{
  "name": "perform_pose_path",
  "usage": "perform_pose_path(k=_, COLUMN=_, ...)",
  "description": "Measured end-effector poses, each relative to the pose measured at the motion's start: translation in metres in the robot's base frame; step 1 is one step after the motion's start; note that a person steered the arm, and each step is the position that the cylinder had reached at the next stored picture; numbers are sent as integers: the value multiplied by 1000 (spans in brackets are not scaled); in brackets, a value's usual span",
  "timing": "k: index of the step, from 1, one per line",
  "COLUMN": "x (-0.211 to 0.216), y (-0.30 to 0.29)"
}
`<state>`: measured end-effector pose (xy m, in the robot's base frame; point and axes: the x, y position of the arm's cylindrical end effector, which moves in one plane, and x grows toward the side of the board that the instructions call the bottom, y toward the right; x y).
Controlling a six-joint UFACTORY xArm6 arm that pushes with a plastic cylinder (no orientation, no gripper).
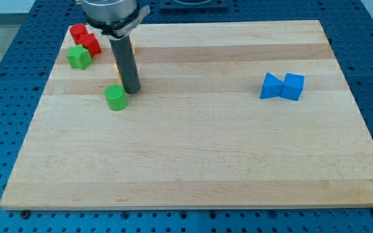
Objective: Push yellow hexagon below the yellow heart
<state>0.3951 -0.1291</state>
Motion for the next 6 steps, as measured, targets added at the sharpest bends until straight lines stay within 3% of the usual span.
perform_pose_path(k=4, x=-61, y=-5)
perform_pose_path(k=6, x=-66, y=-8)
